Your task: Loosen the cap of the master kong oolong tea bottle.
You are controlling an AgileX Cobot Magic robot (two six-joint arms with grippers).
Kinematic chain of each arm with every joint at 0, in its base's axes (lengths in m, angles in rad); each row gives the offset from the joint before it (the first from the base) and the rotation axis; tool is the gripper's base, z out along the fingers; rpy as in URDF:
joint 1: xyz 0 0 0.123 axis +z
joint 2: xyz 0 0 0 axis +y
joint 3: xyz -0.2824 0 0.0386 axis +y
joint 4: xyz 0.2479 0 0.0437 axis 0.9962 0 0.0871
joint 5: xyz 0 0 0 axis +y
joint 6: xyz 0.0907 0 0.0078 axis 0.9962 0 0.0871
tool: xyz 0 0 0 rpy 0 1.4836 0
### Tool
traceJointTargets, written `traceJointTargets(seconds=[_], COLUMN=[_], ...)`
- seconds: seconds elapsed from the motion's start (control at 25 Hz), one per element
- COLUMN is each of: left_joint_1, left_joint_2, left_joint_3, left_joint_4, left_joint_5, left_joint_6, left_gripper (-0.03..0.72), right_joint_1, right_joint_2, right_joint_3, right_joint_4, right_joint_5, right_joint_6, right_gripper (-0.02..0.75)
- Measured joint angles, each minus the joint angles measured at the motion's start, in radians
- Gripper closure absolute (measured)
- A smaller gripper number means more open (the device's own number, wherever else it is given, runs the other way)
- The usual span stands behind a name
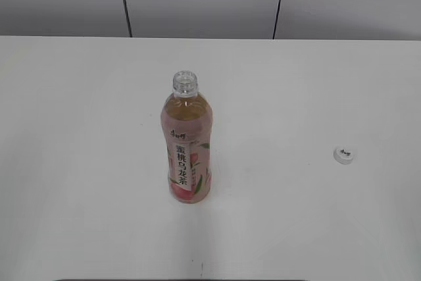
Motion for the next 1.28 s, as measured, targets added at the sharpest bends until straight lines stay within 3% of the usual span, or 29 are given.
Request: traceJointTargets(seconds=[0.24,0.4,0.6,1.28], left_joint_1=[0.258,0.361,0.369,0.369], left_joint_2=[-0.010,-0.079,-0.175,-0.178], left_joint_3=[0.000,0.000,0.000,0.000], left_joint_4=[0.000,0.001,0.001,0.001], left_joint_5=[-0.002,-0.004,-0.006,-0.006], left_joint_6=[0.000,0.000,0.000,0.000], left_gripper=[0.411,0.424,0.429,0.442], right_joint_1=[-0.036,-0.096,-0.139,-0.139], right_joint_2=[0.000,0.000,0.000,0.000], right_joint_3=[0.000,0.000,0.000,0.000], right_joint_4=[0.000,0.000,0.000,-0.001], right_joint_5=[0.000,0.000,0.001,0.001], right_joint_6=[0.000,0.000,0.000,0.000], right_gripper=[0.183,0.183,0.183,0.183])
